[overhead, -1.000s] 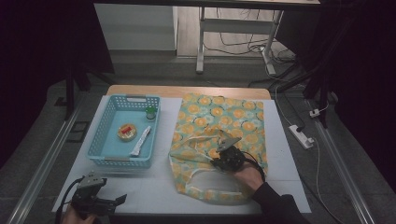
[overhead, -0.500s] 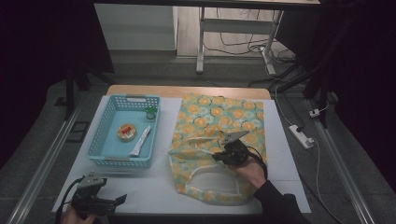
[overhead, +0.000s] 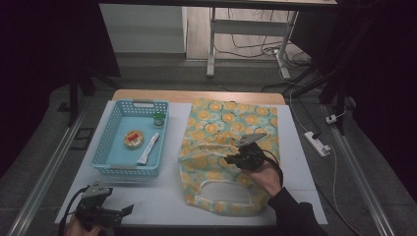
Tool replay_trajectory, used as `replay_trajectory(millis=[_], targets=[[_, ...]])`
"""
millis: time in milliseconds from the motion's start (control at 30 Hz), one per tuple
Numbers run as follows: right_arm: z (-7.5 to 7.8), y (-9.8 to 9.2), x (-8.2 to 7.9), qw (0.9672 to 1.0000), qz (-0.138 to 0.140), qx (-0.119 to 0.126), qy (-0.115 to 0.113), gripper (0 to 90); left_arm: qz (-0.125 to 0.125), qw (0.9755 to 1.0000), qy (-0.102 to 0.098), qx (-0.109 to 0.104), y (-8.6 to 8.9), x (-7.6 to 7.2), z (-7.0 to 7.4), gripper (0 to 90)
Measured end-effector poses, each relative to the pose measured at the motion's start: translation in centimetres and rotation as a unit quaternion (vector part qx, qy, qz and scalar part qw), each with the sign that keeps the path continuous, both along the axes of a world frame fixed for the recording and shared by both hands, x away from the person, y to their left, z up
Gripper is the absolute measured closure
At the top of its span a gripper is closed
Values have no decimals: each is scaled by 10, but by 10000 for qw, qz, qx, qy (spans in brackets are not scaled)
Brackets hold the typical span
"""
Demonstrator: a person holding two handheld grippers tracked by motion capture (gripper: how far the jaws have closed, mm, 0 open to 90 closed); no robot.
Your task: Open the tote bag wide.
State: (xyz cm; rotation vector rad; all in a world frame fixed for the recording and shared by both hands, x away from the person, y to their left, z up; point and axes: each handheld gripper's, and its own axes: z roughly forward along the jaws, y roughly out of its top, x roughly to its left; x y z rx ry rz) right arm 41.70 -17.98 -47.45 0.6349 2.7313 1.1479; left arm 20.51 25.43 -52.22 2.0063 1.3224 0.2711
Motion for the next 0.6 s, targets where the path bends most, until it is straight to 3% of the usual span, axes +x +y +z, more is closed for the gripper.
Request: replay_trajectory(millis=[600], targets=[[32, 4, 8, 9993, -171, 256, -193, 900, 103, 9999, 28, -44, 1, 0, 0, 0]])
